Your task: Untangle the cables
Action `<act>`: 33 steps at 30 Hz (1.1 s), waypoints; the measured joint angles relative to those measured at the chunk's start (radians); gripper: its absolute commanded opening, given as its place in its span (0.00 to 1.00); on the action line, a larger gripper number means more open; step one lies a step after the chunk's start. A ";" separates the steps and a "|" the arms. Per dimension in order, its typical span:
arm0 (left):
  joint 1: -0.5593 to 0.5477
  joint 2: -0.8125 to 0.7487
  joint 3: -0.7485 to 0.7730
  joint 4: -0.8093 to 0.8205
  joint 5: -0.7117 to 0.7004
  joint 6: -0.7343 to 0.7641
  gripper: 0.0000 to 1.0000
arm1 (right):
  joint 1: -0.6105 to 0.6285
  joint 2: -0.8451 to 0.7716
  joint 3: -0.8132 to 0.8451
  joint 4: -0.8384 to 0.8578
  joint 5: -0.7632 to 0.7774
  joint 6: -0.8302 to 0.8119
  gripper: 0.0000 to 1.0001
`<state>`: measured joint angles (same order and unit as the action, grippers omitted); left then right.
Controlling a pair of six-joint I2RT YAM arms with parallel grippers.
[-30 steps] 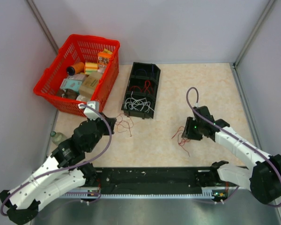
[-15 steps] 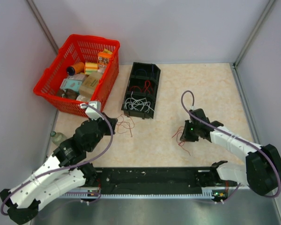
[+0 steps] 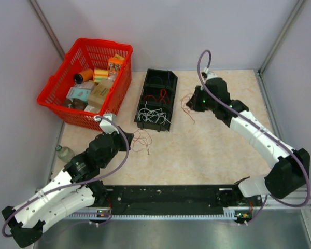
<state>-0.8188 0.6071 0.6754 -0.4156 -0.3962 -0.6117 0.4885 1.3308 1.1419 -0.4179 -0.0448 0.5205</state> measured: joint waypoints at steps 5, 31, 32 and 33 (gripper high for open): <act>0.000 0.010 -0.040 0.021 0.028 -0.026 0.00 | 0.000 0.161 0.224 0.084 -0.069 -0.025 0.00; 0.000 0.065 -0.057 0.077 0.096 -0.071 0.00 | 0.040 1.147 0.991 0.283 -0.211 -0.081 0.00; 0.000 0.064 -0.057 0.077 0.097 -0.071 0.00 | 0.043 1.164 1.015 0.272 -0.198 -0.097 0.00; 0.000 0.064 -0.057 0.077 0.097 -0.071 0.00 | 0.047 1.178 1.032 0.259 -0.182 -0.113 0.00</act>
<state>-0.8188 0.6716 0.6186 -0.3389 -0.2996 -0.6830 0.5358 2.5088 2.1738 -0.1593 -0.2264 0.4072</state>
